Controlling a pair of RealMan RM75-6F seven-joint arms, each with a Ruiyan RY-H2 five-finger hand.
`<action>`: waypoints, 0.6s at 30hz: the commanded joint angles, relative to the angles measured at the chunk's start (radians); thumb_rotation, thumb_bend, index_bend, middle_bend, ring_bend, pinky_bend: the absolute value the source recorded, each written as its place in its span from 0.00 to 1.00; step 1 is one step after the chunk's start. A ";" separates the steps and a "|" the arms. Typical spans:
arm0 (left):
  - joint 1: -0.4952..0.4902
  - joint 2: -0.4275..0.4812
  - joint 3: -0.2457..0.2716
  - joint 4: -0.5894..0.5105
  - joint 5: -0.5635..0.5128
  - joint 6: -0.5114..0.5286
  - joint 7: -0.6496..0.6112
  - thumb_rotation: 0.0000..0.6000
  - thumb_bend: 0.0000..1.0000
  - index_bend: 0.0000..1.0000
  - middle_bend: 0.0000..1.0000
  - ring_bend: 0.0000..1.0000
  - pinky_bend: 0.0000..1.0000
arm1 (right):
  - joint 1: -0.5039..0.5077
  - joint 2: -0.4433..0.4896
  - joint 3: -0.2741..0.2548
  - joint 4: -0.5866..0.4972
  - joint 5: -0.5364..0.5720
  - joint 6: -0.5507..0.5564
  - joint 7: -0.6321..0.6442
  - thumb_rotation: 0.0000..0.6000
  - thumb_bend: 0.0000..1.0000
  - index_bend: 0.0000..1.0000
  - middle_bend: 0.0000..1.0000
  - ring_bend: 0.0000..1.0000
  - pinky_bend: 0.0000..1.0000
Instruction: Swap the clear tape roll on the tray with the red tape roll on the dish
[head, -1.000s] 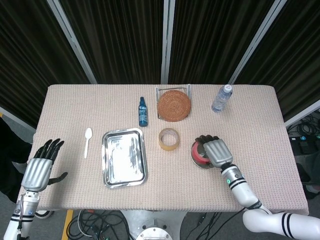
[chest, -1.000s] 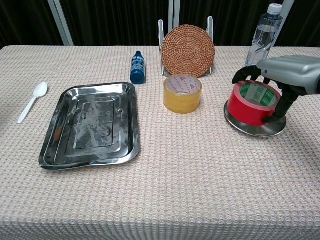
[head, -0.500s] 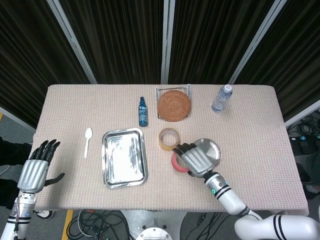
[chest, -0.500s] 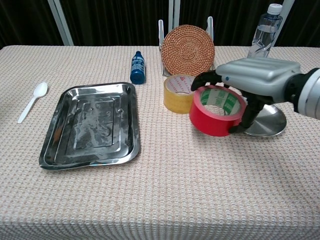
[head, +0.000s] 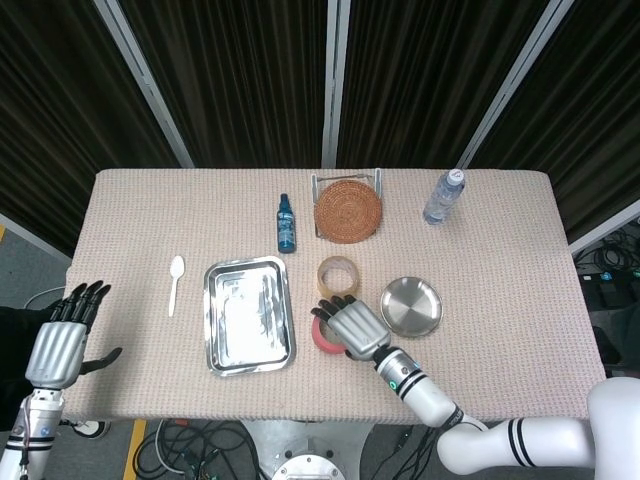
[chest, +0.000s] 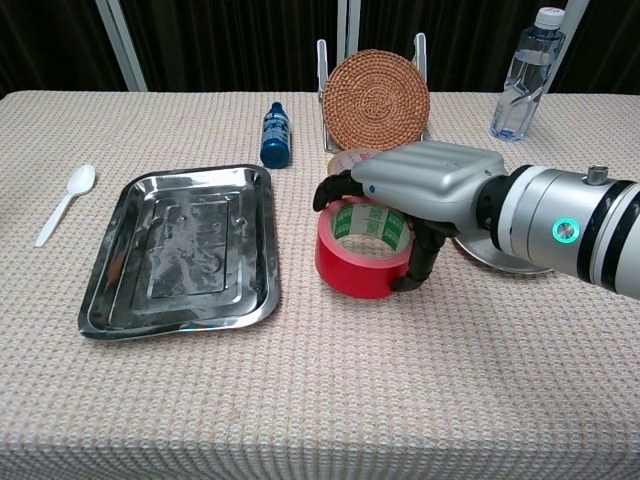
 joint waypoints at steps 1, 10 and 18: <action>0.005 -0.003 -0.003 0.007 -0.001 0.001 -0.006 1.00 0.11 0.07 0.06 0.01 0.16 | 0.014 0.008 -0.005 -0.009 0.017 -0.023 0.008 1.00 0.10 0.03 0.25 0.22 0.25; 0.012 0.000 -0.007 0.011 0.009 -0.001 -0.015 1.00 0.11 0.07 0.06 0.01 0.16 | 0.019 0.050 -0.011 -0.041 -0.027 -0.013 0.053 1.00 0.01 0.00 0.04 0.00 0.08; 0.015 0.005 -0.012 -0.002 0.016 -0.002 -0.016 1.00 0.11 0.07 0.06 0.01 0.16 | 0.007 0.135 0.021 -0.092 -0.064 0.053 0.077 1.00 0.02 0.00 0.04 0.00 0.08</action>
